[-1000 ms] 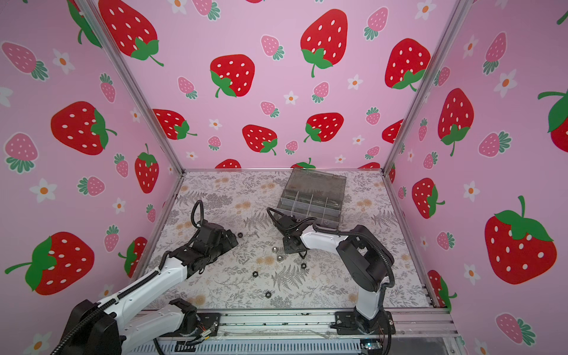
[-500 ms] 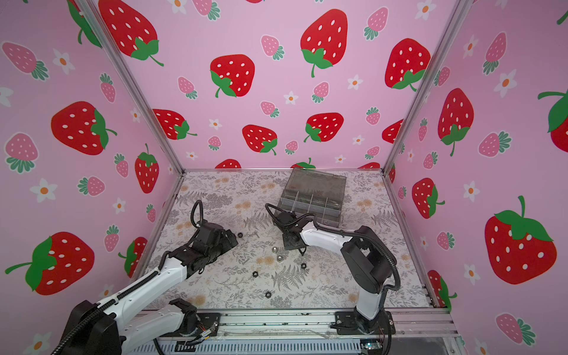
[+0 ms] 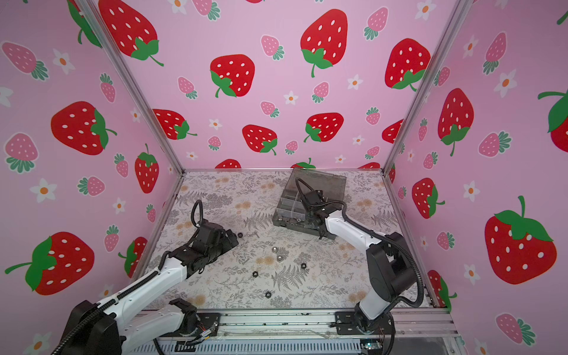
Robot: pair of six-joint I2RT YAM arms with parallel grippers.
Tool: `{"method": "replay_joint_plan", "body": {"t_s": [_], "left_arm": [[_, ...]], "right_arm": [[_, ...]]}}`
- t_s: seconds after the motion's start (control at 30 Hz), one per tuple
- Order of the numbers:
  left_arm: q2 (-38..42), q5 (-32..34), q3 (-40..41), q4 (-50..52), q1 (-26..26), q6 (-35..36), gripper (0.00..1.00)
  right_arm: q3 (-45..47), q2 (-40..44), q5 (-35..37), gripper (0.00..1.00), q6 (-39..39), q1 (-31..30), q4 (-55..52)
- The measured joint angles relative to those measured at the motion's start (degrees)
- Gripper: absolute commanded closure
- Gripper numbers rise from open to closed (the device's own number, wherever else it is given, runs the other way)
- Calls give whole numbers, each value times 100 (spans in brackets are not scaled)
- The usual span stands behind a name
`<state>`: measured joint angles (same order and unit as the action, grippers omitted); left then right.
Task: Sort the screws and nuts into containers
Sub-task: Pick up the nut from the center of the table, then place the nut into the container.
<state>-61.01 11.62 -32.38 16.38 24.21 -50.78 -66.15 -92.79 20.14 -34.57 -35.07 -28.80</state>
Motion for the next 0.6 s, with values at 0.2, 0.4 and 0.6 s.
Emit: {"method": "replay_joint_plan", "body": {"t_s": [0.2,0.4,0.6], "left_arm": [[-7,-31,0,-7,0,4,0],[-26,-33,0,-33,0,4,1],[-63,-76,0,-85,0,17,0]], "right_arm": [[-4,-15,24,92,219,577,201],[-109,-345,13,92,437,898,289],[-284,-765,-55,88,614,1121,363]]}}
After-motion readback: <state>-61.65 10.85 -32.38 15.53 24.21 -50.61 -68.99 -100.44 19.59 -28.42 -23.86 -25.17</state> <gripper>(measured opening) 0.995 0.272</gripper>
